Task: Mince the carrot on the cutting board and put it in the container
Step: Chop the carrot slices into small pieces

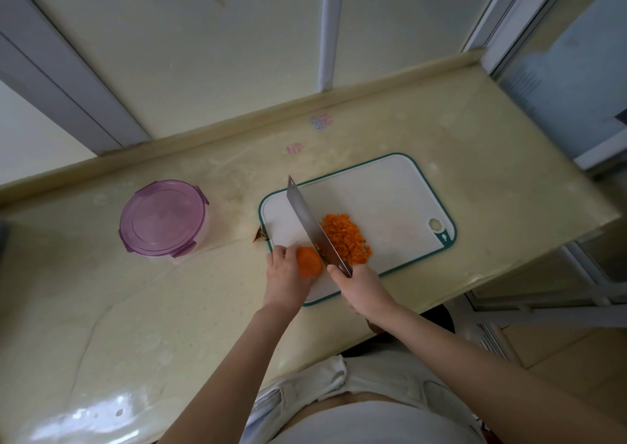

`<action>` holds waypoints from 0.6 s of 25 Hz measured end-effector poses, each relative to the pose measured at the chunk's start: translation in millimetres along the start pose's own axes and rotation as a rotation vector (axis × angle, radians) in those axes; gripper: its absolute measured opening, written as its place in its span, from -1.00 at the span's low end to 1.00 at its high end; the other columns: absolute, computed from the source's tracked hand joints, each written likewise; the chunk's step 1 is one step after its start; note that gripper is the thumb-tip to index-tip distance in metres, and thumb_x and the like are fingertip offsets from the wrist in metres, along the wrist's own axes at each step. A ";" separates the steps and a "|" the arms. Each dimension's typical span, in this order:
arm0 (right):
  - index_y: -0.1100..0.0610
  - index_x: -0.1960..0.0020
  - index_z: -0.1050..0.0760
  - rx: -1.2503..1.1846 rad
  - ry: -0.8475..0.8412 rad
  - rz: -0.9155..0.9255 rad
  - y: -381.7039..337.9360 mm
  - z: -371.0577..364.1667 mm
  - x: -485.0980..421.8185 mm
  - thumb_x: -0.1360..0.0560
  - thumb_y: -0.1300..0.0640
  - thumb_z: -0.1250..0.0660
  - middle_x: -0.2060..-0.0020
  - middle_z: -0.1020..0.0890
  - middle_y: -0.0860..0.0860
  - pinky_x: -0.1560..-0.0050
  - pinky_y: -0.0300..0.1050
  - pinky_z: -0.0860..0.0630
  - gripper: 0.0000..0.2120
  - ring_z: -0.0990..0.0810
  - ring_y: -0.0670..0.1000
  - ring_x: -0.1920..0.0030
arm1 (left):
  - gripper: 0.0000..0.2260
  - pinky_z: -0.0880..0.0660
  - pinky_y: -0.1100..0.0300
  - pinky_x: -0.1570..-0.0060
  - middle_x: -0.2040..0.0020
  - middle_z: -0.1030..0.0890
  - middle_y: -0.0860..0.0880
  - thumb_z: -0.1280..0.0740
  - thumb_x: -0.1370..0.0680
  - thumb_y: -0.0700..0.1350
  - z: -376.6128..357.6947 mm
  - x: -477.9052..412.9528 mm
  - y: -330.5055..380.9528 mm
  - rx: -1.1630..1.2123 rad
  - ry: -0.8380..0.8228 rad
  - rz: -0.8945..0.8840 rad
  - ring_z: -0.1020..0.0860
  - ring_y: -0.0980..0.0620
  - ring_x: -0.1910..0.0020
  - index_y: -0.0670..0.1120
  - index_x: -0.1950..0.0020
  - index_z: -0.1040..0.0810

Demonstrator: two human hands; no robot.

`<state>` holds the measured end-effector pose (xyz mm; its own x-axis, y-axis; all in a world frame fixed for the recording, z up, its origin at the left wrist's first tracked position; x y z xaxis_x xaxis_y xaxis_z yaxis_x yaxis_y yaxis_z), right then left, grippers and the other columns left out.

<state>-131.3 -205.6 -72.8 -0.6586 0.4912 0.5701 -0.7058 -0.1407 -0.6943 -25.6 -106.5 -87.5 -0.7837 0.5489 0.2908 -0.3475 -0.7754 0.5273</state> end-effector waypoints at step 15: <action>0.10 0.36 -0.24 0.023 -0.023 0.023 -6.7 -2.1 2.8 -0.59 -0.02 -0.21 0.52 -0.31 -0.01 0.45 -0.19 -0.27 -0.60 -0.31 -0.03 0.52 | -0.50 -0.27 0.19 -0.18 -0.20 -0.35 -0.13 -0.42 -0.46 -0.09 -2.0 2.6 -0.8 0.006 0.030 -0.049 -0.31 -0.09 -0.21 -0.12 -0.35 -0.37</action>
<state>-127.9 -201.5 -67.4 -0.6801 0.4679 0.5644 -0.6963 -0.1713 -0.6970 -28.4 -105.1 -88.8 -0.7807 0.5767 0.2407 -0.3829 -0.7458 0.5451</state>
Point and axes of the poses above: each hand's wrist, its own x-axis away from the middle knuckle, its own z-axis out of the back of the hand, y = z × x, the point moved 6 cm from there along -x, towards the middle knuckle
